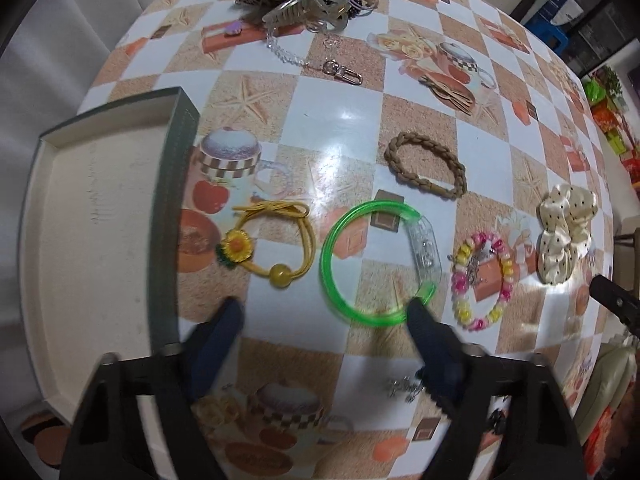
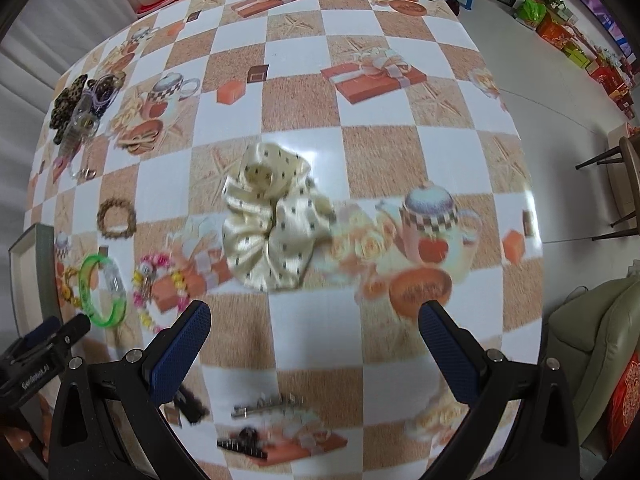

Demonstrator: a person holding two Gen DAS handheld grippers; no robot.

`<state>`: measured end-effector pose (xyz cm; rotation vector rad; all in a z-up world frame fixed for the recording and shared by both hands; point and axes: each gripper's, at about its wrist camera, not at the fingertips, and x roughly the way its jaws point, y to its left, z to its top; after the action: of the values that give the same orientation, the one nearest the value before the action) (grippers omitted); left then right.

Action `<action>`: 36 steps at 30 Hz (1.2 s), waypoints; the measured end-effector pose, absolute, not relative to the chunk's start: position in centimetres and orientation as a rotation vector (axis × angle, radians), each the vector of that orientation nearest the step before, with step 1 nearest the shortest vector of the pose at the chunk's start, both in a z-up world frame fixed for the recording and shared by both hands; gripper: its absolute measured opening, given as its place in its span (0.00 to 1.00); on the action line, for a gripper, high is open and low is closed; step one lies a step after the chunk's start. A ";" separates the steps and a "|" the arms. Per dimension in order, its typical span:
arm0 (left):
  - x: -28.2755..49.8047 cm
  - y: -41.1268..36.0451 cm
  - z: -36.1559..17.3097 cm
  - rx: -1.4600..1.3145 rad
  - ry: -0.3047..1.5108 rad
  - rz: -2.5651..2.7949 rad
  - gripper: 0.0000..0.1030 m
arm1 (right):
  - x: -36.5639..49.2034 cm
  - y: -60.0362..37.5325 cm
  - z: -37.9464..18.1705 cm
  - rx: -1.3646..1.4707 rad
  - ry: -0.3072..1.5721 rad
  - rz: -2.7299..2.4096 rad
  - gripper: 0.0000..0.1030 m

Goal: Organize jewelry
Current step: 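Grasp the green bangle with the left gripper while the right gripper grasps the cream polka-dot scrunchie, then carry the bangle into the white tray with the left gripper while the right gripper drops the scrunchie there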

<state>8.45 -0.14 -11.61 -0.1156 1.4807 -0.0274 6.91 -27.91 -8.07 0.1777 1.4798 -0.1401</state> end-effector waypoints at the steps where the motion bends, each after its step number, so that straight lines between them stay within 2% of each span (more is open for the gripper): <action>1: 8.7 -0.2 -12.0 -0.121 1.488 -0.028 0.76 | 7.5 -27.9 -8.4 0.170 1.477 -0.139 1.00; 11: 10.9 -1.5 -14.2 -0.099 1.465 0.000 0.75 | 12.2 -26.4 -12.3 0.113 1.479 -0.131 1.00; 14: 11.6 -2.4 -14.1 -0.053 1.445 0.013 0.60 | 12.8 -25.9 -13.1 0.093 1.489 -0.132 0.90; 16: 12.1 -2.7 -13.9 -0.048 1.431 0.007 0.43 | 12.9 -25.8 -13.5 0.096 1.500 -0.128 0.78; 17: 12.3 -2.8 -13.8 -0.049 1.426 0.003 0.28 | 12.9 -25.8 -13.5 0.101 1.496 -0.127 0.77; 18: 12.6 -2.8 -13.8 -0.057 1.427 -0.005 0.16 | 13.0 -25.7 -13.3 0.097 1.489 -0.130 0.71; 19: 12.8 -2.9 -13.9 -0.064 1.428 -0.009 0.11 | 13.0 -25.7 -13.2 0.099 1.482 -0.125 0.63; 20: 12.9 -3.0 -13.8 -0.079 1.432 -0.021 0.11 | 12.6 -25.7 -13.1 0.096 1.474 -0.121 0.57; 22: 13.1 -2.8 -13.7 -0.088 1.431 -0.032 0.11 | 12.7 -25.6 -12.8 0.089 1.462 -0.113 0.27; 24: 13.1 -2.9 -13.5 -0.096 1.425 -0.049 0.11 | 12.8 -25.8 -12.5 0.100 1.463 -0.112 0.22; 36: 11.0 -1.7 -9.6 -0.146 1.372 -0.112 0.11 | 11.7 -26.1 -8.6 0.217 1.437 -0.081 0.20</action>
<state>10.96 -1.66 -9.63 -0.1462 1.3718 -0.1120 11.69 -26.13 -8.57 0.2171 1.4368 -0.0806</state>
